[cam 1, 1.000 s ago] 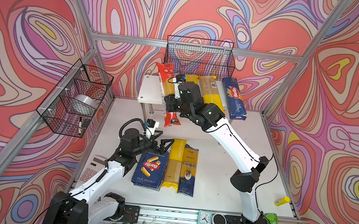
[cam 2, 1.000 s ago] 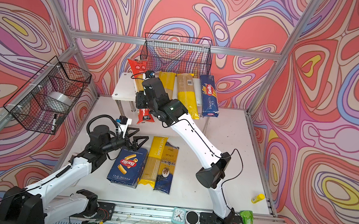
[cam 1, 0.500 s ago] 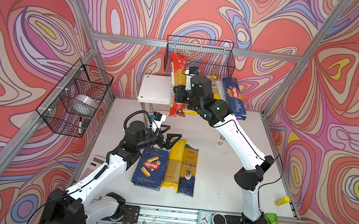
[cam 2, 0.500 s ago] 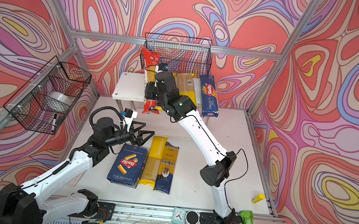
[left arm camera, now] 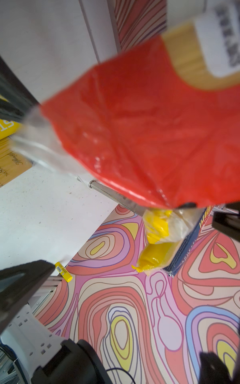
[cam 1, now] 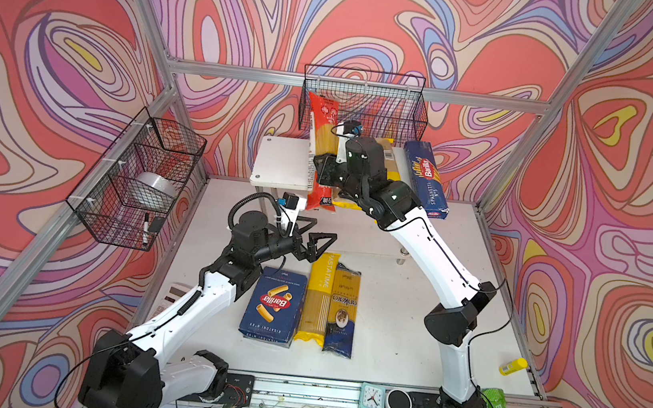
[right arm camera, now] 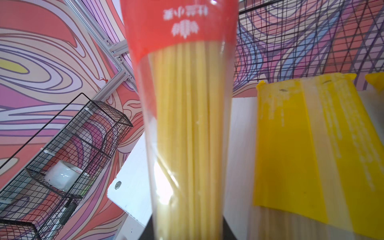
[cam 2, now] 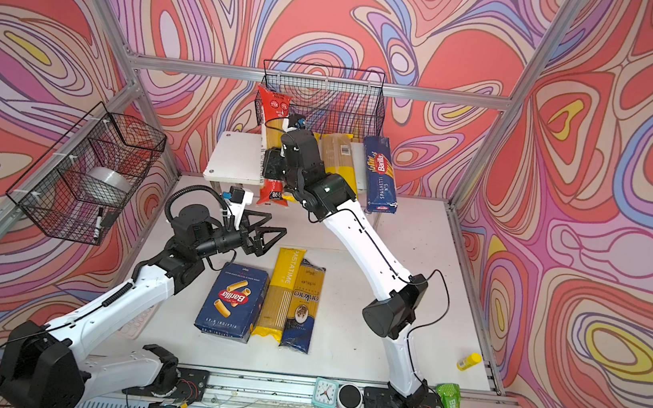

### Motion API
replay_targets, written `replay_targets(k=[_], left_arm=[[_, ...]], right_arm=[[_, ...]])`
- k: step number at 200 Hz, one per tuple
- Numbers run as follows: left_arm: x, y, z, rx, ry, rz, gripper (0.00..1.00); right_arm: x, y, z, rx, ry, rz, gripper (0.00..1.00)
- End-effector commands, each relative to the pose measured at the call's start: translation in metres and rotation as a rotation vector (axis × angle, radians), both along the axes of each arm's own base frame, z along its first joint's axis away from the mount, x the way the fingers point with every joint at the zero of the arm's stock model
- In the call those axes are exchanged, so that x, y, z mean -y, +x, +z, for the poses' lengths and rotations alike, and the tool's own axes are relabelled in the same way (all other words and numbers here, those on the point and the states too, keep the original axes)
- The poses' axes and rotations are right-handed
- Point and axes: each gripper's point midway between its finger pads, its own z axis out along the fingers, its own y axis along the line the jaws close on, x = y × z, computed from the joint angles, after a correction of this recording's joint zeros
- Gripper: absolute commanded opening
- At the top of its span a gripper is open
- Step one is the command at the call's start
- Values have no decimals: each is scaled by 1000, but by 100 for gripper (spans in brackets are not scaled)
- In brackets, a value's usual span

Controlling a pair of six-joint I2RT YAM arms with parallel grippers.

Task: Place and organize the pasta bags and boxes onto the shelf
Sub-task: 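Lower the red bag onto the shelf while the left gripper rises toward the shelf, then open the right gripper and draw it back from the shelf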

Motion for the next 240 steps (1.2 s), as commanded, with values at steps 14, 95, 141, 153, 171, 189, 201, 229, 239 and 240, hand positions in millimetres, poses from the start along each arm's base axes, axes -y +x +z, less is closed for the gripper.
replay_targets(k=[14,95,141,153,171,189,201,229,239,240], left_arm=[[11,-1,24,49,-49,-47,100],[13,0,44,80,-57,-46,100],[9,-1,47,75,-42,-22,100],[6,-2,49,80,-35,-10,100],[1,-4,49,83,-10,18,100],[-6,-5,46,77,25,55,100],[-12,-5,42,61,44,89,100],[-26,-6,34,24,82,165,100],[-31,-8,35,15,91,189,100],[-31,-8,35,13,93,190,100]], right_arm=[[-1,23,17,80,74,-32,11],[2,23,15,75,68,-39,40],[12,15,30,100,65,-36,47],[14,9,38,117,67,-26,48],[21,-4,50,146,50,1,50],[31,-19,57,174,21,22,50],[39,-29,60,189,9,32,50],[52,-61,69,221,2,96,50],[55,-73,68,221,-6,130,50],[56,-74,68,220,-7,132,50]])
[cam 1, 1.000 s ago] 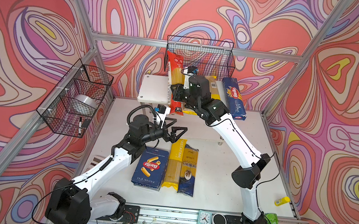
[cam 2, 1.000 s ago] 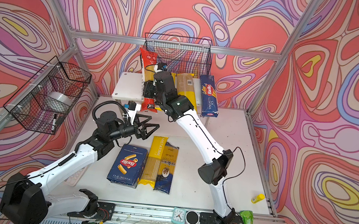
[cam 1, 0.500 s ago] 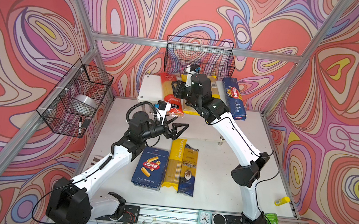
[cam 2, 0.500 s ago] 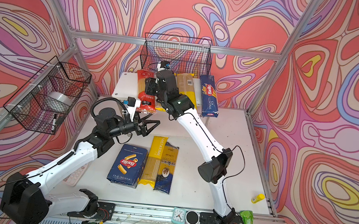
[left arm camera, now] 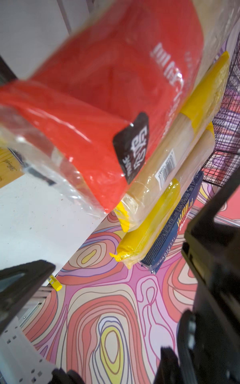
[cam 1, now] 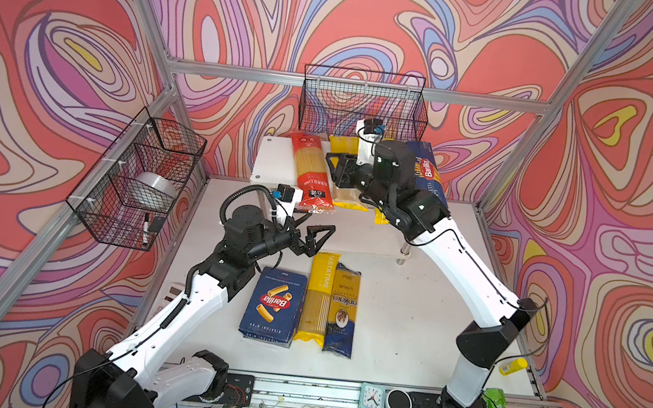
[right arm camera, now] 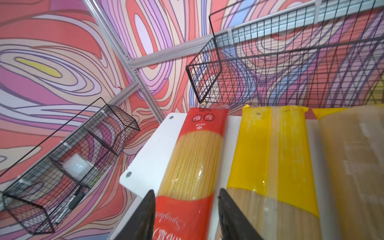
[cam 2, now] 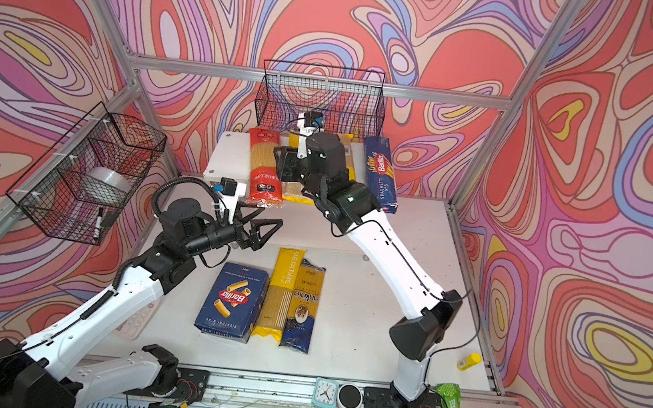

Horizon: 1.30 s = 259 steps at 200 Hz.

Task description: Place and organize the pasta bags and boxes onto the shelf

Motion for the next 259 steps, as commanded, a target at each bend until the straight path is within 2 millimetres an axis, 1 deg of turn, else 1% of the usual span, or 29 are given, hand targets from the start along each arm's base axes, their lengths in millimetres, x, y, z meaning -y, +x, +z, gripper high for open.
replay_targets(k=[1,13,23,51,73,85,97,121,142,161,181,193,217,239,241,253,259], left_arm=[[-14,-3,2,-18,46,78,100],[-20,-8,3,-19,55,100,100],[-24,-13,4,-12,67,113,100],[-46,-18,-8,-26,136,210,100],[-61,-21,-19,-48,174,281,100],[-67,-23,-22,-59,181,308,100],[-70,-24,-26,-70,184,325,100],[-73,-25,-34,-93,181,337,100],[-72,-25,-44,-122,179,334,100],[-73,-25,-56,-148,193,342,100],[-80,-24,-72,-177,228,371,100],[-84,-24,-83,-191,245,395,100],[-91,-24,-101,-209,254,431,100],[-99,-23,-118,-210,255,476,100],[-99,-23,-119,-207,253,477,100],[-101,-22,-126,-193,262,488,100],[-102,-21,-129,-185,271,494,100]], right_arm=[[9,-30,23,76,2,82,50],[11,-42,18,65,-15,121,50],[11,-52,10,55,-44,159,50],[25,-71,-15,-7,-123,177,50],[39,-92,-20,-9,-151,187,50],[45,-104,-18,3,-153,200,50],[51,-119,-17,4,-151,226,50],[66,-135,-20,-6,-139,217,50],[79,-144,-33,-43,-149,198,50],[84,-152,-52,-91,-151,202,50],[90,-158,-82,-168,-165,190,50],[94,-161,-105,-227,-185,175,50],[102,-168,-142,-306,-213,147,50],[113,-173,-171,-362,-230,101,51],[114,-174,-176,-369,-234,98,51],[118,-176,-187,-379,-228,84,51],[120,-177,-197,-393,-233,74,52]])
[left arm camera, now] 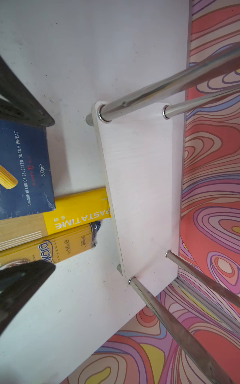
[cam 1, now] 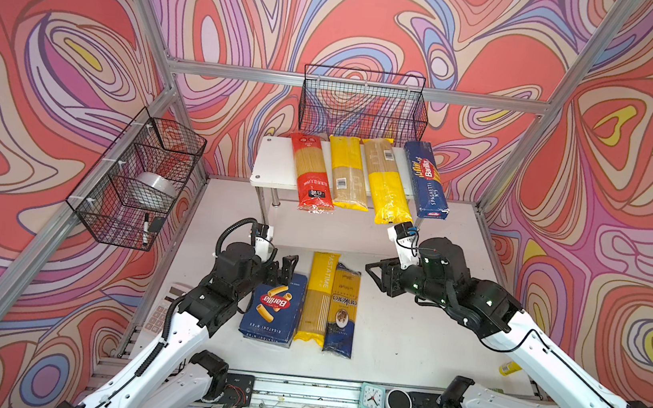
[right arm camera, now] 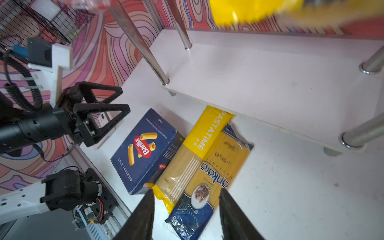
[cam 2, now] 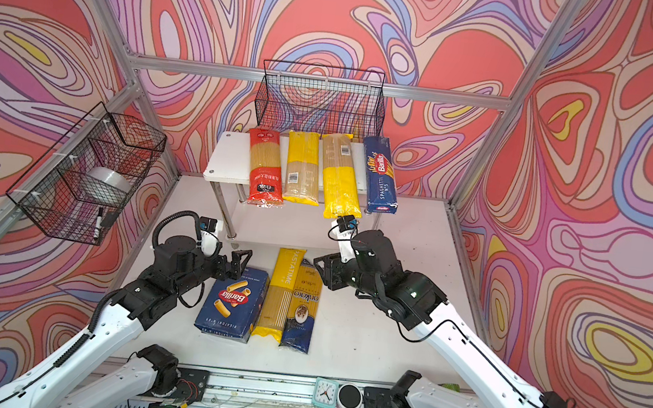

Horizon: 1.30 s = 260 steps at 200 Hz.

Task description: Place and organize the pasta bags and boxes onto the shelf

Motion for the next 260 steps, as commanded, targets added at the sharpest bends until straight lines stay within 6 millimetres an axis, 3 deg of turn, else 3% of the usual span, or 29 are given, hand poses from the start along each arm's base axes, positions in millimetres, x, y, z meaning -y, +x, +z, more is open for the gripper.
replay_targets(k=[1,40,42,95,147,177,210,240,260], left_arm=[[-7,6,2,65,5,47,100],[-8,9,-6,94,3,55,100],[-8,6,-18,73,9,50,100],[0,5,-40,67,-5,6,100],[1,14,-34,120,91,-18,100],[11,22,-45,126,132,-77,100],[8,33,-63,125,194,-65,100],[16,38,-66,92,206,-106,100],[8,42,-66,84,198,-64,100]], right_arm=[[13,-5,-16,-17,10,-68,52],[22,-7,-72,-98,-58,-114,57],[22,-7,-75,-103,-62,-117,57],[28,-11,-122,-160,-61,-164,61],[21,-14,-143,-178,-42,-181,64],[18,-10,-153,-157,-56,-200,66],[19,-7,-170,-152,-73,-219,69],[10,-4,-188,-202,-107,-210,71],[1,3,-193,-200,-107,-202,72]])
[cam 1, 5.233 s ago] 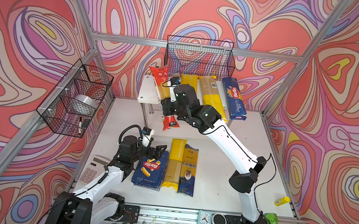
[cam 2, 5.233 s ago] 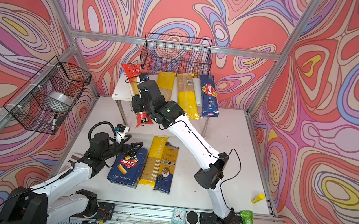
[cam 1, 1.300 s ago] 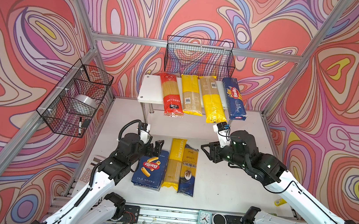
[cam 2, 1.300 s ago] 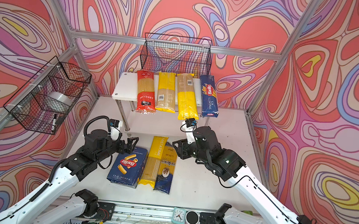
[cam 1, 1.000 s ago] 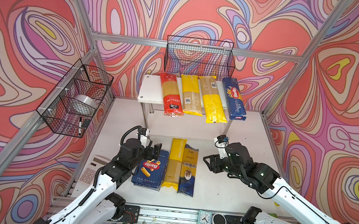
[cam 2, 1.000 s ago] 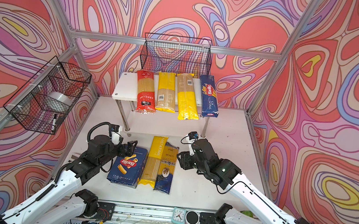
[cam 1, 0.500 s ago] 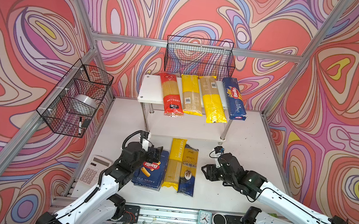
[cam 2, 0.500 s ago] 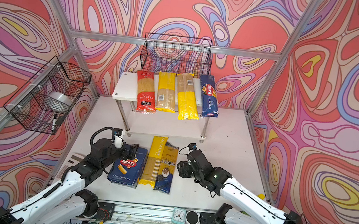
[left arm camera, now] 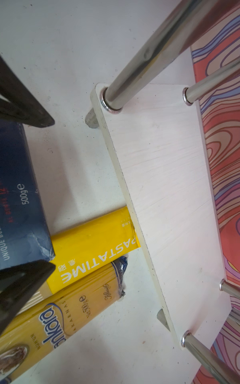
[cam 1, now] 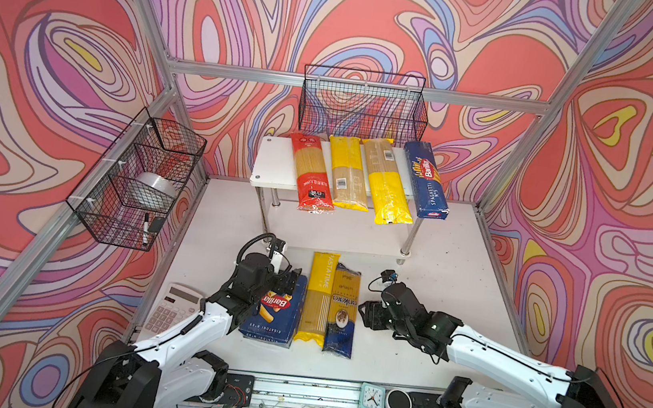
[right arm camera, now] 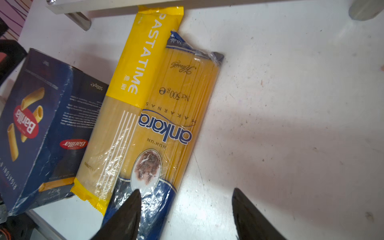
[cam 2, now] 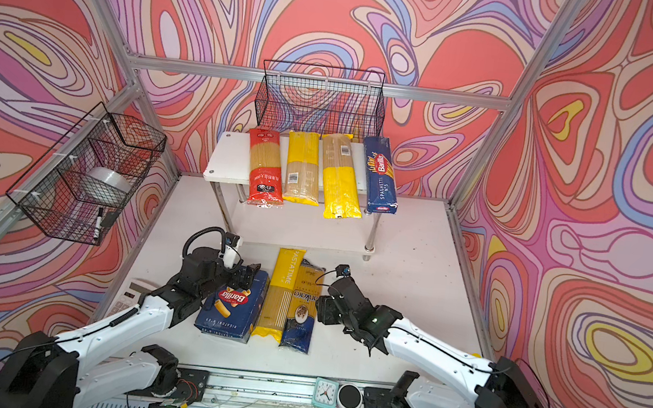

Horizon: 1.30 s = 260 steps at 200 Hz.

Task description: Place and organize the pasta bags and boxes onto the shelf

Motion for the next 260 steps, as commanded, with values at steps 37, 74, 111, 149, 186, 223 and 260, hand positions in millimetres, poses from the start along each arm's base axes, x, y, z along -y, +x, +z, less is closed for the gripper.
replay_targets(k=[37,74,111,149,186,223,260], left_arm=[[-14,14,21,60,-38,70,100],[-21,8,26,99,-59,91,100],[-26,8,26,101,-73,111,100],[-22,10,25,80,-71,90,100],[-12,7,25,77,-79,26,100],[-14,7,25,80,-82,39,100],[-13,8,24,73,-82,32,100]], right_arm=[[-17,22,7,45,-36,16,76],[-30,27,-5,8,-71,52,78],[-39,35,-26,-34,-140,84,80],[-37,37,-54,-105,-225,73,81],[-22,41,-60,-92,-264,-13,81],[-12,42,-64,-110,-277,-93,81],[-15,41,-60,-110,-236,-115,81]])
